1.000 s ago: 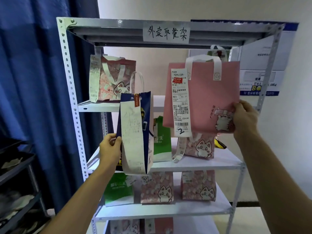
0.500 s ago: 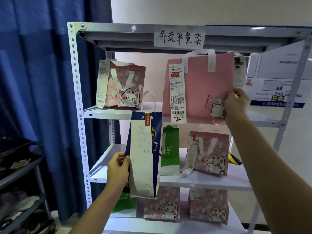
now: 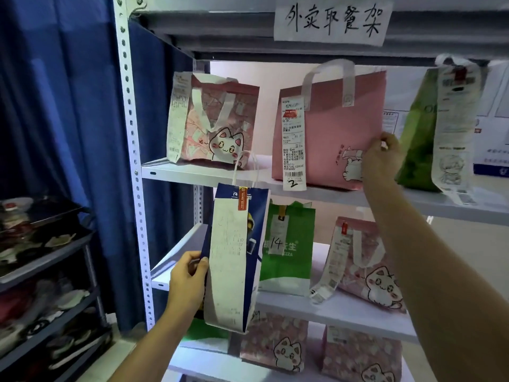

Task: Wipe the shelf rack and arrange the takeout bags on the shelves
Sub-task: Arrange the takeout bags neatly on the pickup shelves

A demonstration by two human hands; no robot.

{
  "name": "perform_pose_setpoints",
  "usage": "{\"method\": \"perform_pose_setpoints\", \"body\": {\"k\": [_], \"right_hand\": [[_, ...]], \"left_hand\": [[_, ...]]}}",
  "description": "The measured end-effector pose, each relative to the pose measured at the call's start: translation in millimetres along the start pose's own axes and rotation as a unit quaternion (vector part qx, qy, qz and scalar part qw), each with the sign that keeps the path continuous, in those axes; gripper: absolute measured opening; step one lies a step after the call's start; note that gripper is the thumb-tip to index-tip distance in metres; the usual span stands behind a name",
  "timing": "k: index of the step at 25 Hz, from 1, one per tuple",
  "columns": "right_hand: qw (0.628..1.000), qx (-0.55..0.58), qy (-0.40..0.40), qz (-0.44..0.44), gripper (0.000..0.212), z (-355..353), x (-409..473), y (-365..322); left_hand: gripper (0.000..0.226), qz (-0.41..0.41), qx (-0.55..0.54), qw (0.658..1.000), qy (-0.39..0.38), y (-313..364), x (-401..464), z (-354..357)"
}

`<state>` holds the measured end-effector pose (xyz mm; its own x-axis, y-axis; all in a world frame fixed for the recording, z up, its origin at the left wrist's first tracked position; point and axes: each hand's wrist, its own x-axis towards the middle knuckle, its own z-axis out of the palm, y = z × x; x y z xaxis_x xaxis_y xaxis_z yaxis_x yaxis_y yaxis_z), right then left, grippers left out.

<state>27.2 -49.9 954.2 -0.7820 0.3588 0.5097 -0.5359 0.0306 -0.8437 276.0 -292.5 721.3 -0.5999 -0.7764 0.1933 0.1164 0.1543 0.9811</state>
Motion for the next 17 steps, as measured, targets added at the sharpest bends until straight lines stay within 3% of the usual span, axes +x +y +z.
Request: {"method": "perform_pose_setpoints", "body": {"k": [10,14,17], "right_hand": [[0.999,-0.021,-0.03,-0.034,0.027,45.5,34.2,33.8],[0.999,-0.001,-0.042,-0.016,0.026,34.2,35.2,36.0],[0.997,0.03,-0.011,-0.067,0.033,13.3,11.5,30.6]], "left_hand": [[0.012,-0.012,-0.006,0.999,0.048,-21.1,17.4,17.6],[0.012,-0.008,-0.002,0.999,0.049,-26.9,17.9,21.1],[0.011,0.001,-0.001,0.999,0.051,-34.1,15.4,22.0]]}}
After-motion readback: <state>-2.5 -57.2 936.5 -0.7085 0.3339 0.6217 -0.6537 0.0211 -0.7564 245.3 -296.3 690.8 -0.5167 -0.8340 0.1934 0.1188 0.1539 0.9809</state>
